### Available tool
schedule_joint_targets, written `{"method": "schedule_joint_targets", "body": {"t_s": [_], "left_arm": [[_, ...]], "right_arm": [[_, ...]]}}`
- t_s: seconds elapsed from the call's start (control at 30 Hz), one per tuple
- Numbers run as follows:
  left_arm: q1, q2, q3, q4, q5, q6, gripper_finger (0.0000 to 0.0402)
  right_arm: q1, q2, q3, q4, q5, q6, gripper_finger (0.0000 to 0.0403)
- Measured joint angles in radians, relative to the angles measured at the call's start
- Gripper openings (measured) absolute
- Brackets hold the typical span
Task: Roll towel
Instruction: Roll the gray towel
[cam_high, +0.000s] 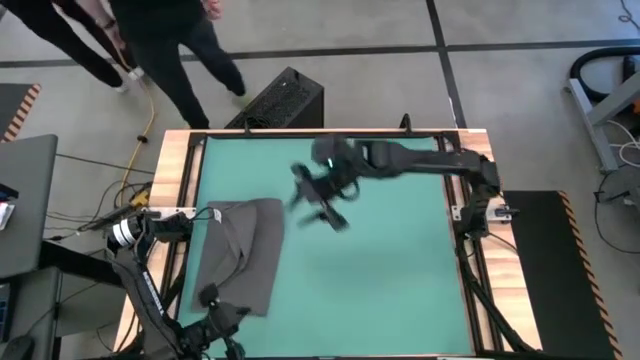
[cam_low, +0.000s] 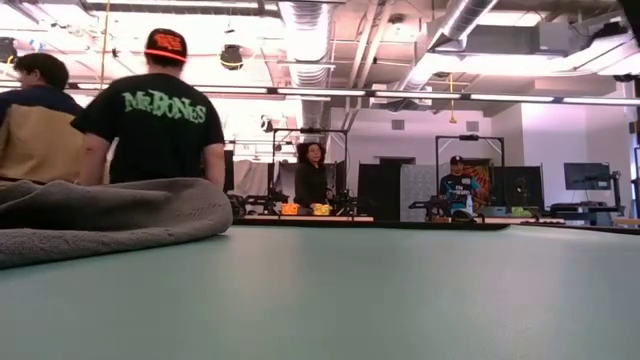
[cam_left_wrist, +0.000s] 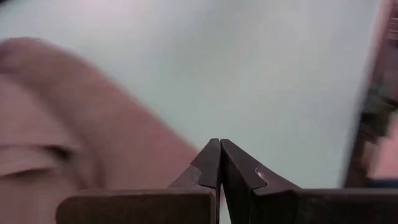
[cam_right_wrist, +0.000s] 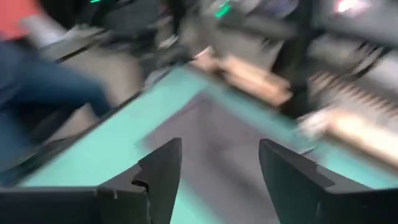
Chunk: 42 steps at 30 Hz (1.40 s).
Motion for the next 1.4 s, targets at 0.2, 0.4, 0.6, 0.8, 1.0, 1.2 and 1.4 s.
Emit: {"method": "schedule_joint_targets", "body": {"t_s": [0.2,0.4,0.6,0.8,1.0,1.2,1.4], "left_arm": [[-0.019,-0.001,-0.006,-0.26,0.067,-0.347,0.0],[-0.071,-0.015,-0.041,-0.26,0.097,-0.487,0.0],[-0.095,-0.017,-0.039,-0.258,0.1,-0.492,0.0],[-0.098,-0.017,-0.039,-0.258,0.105,-0.489,0.0],[-0.099,-0.017,-0.039,-0.258,0.092,-0.481,0.0],[-0.095,-0.017,-0.039,-0.259,0.076,-0.488,0.0],[-0.095,-0.017,-0.039,-0.258,0.084,-0.481,0.0]], "right_arm": [[0.288,0.014,-0.104,-0.111,0.265,0.05,0.0202],[0.443,0.137,-0.328,0.504,0.529,0.028,0.0169],[0.44,0.365,-0.329,0.997,0.673,0.052,0.0048],[0.403,0.588,-0.108,0.915,0.713,0.074,0.0016],[0.376,0.735,0.229,0.597,0.69,0.08,0.0006],[0.354,0.83,0.441,0.338,0.65,0.093,0.0005],[0.345,0.836,0.432,0.194,0.642,0.12,0.0004]]}}
